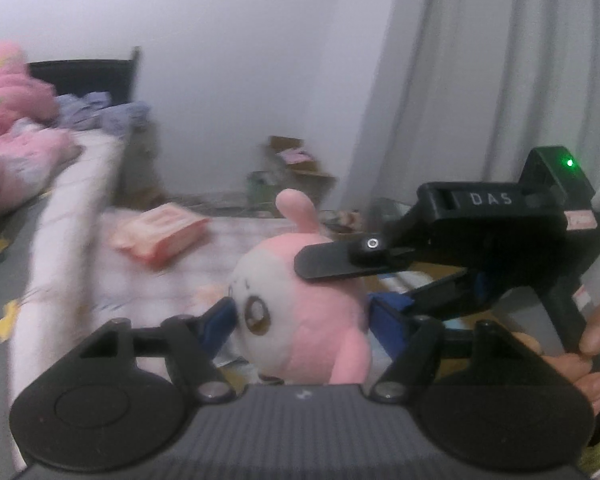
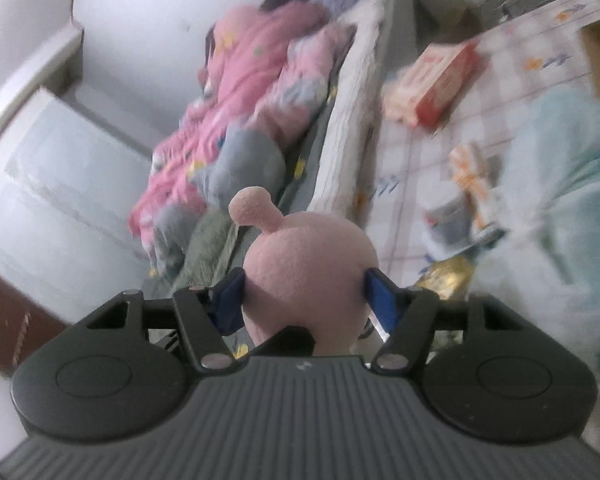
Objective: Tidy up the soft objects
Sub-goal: 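Lift and carry the pink plush toy over the cardboard box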
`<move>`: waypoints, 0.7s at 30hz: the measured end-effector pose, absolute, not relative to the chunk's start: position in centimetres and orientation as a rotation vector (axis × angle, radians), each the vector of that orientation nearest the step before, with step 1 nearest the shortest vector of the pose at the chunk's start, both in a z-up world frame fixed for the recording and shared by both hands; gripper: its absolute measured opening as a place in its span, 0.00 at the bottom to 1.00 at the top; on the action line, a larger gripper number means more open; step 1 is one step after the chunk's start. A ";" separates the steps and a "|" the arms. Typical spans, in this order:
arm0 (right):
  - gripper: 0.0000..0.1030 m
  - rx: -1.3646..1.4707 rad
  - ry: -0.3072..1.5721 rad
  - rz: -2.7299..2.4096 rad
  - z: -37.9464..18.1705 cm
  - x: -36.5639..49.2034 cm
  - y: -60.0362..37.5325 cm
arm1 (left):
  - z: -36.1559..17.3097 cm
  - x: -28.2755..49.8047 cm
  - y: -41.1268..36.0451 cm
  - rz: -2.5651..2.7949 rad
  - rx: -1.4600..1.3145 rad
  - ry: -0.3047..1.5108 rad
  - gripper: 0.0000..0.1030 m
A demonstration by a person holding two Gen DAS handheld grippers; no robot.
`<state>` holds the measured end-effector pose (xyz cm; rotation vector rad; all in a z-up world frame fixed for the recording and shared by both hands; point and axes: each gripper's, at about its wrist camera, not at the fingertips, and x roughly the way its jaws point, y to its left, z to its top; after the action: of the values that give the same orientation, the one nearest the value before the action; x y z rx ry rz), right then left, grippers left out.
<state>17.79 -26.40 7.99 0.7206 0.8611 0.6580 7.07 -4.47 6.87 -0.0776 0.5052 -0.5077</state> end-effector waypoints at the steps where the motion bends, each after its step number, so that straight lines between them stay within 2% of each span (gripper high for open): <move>1: 0.62 0.737 0.845 0.640 8.2 17.4 -27.8 | 7.1 7.4 -5.6 -0.534 -0.071 0.505 0.71; 12: 0.62 0.957 0.694 0.439 7.2 13.2 -43.6 | 6.9 10.3 -18.0 -0.774 -0.061 0.588 0.77; 21: 0.62 1.032 0.639 0.244 3.9 13.1 -52.9 | 4.7 10.9 -16.5 -0.709 -0.063 0.645 0.77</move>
<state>13.08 -52.92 3.88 1.0322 0.6389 0.2443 10.90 -16.47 4.73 -0.0628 0.6451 -0.7089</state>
